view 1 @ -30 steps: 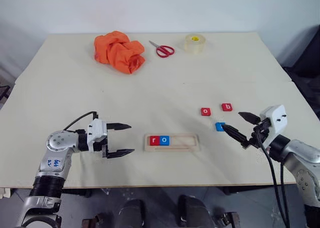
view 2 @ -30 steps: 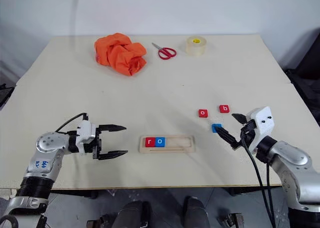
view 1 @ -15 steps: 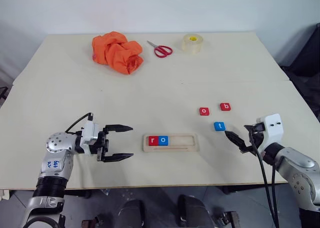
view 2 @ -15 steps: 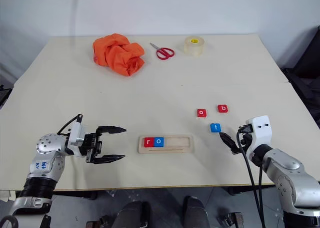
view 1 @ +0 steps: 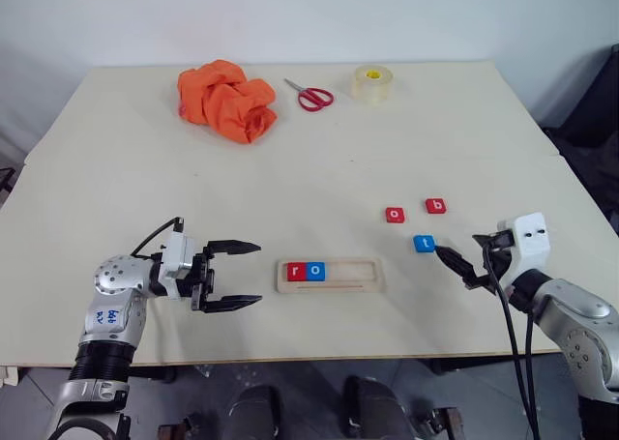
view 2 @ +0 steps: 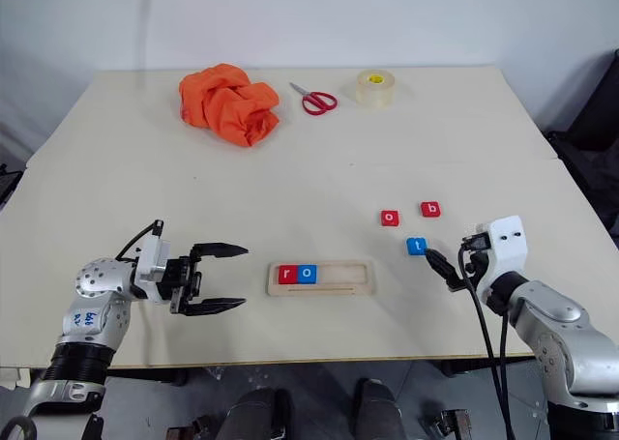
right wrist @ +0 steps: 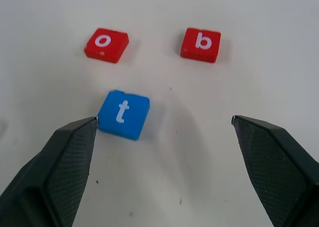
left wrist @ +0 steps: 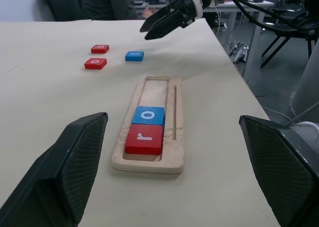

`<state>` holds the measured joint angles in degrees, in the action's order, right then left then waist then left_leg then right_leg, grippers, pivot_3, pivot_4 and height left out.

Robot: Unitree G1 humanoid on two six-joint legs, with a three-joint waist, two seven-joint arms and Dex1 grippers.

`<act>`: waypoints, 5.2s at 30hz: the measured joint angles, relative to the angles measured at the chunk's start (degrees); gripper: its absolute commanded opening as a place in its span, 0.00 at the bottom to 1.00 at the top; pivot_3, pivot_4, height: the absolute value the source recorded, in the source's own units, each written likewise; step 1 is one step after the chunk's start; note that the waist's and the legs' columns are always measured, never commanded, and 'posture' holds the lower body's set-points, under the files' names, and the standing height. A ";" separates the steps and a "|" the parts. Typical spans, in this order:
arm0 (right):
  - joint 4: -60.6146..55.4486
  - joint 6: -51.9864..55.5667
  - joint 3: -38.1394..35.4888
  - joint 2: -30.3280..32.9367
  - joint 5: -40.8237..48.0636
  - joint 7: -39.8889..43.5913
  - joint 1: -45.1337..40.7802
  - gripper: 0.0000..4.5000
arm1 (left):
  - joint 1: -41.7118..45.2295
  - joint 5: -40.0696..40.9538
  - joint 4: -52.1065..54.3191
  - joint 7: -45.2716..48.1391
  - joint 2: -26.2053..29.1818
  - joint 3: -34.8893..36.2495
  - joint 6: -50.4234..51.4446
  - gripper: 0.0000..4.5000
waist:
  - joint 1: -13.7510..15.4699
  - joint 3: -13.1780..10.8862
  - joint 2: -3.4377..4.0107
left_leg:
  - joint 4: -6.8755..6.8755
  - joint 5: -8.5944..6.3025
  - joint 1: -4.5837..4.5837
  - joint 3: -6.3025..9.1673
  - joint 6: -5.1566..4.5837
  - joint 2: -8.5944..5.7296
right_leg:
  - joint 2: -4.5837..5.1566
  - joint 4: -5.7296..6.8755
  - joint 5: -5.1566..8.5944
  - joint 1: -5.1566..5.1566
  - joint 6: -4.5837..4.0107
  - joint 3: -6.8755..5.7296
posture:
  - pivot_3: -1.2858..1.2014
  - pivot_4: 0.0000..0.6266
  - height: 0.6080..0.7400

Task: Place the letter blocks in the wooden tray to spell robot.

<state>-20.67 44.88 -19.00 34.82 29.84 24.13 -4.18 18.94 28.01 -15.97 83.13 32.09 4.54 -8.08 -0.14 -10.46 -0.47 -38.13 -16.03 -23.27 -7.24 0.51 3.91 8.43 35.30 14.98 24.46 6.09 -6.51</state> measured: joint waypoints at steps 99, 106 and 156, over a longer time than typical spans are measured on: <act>-7.40 -5.48 11.47 21.81 -4.34 24.68 2.02 0.99 | -1.81 1.24 -2.10 2.32 0.32 2.30 -3.57 1.00 | -1.45 -0.08 -0.31 | 0.21 -0.17 -0.05 0.02 0.00 0.11 | -0.09 -0.43 0.02 0.00 -0.02 -0.12 | 0.52 0.24 1.00; 9.40 -17.97 22.90 25.41 -12.02 39.14 -10.03 0.99 | -7.92 1.30 3.65 -1.18 -0.25 2.94 -3.03 1.00 | -1.47 -0.15 -0.41 | 0.19 -0.19 -0.05 -0.09 0.01 0.12 | -0.07 -0.44 0.01 0.05 0.00 -0.08 | 0.52 0.24 1.00; 3.31 2.32 40.93 10.01 -16.25 40.37 -35.53 0.33 | -5.76 1.12 -0.55 1.07 0.51 3.54 -5.25 1.00 | -1.40 -0.15 -0.40 | 0.03 -0.24 -0.08 -0.16 0.11 0.23 | -0.09 -0.24 0.05 0.14 -0.10 -0.11 | 0.52 0.24 1.00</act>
<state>-17.36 47.20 21.94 44.83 13.59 64.50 -39.70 13.18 29.14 -16.52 84.20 32.60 8.07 -13.33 -1.53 -10.61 -0.87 -38.09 -16.27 -23.35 -7.40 0.62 4.14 8.34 35.06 15.03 24.60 5.99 -6.62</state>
